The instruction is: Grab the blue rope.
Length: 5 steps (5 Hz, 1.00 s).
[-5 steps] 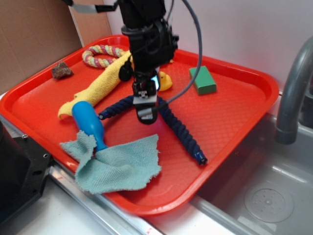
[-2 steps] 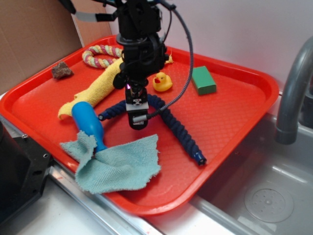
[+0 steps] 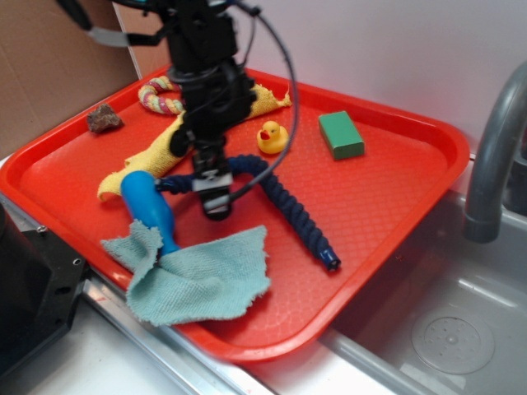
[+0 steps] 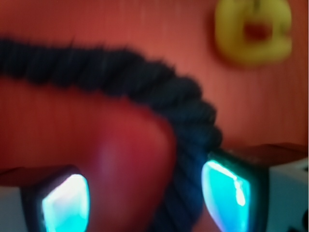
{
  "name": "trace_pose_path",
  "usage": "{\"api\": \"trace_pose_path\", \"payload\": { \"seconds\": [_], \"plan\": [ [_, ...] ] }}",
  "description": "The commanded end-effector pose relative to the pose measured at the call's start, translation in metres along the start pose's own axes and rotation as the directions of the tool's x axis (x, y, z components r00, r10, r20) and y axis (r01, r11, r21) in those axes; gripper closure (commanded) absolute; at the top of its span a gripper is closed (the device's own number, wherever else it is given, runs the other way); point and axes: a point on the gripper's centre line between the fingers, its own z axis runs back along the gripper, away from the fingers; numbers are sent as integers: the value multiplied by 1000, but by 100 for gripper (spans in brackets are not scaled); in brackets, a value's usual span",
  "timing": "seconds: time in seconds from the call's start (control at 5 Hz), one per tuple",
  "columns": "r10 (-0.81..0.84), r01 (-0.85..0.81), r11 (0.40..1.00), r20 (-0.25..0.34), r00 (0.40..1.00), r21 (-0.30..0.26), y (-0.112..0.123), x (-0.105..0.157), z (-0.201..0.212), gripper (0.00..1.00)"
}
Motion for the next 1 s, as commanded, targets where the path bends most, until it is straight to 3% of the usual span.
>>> {"api": "trace_pose_path", "payload": {
  "seconds": [0.0,0.2,0.8],
  "plan": [
    [81,-85,994,65,995,65,6,18,83,0],
    [79,-81,995,27,996,52,11,25,72,0],
    [-14,13,998,-12,1000,-53,-4,30,-2,0]
  ]
}}
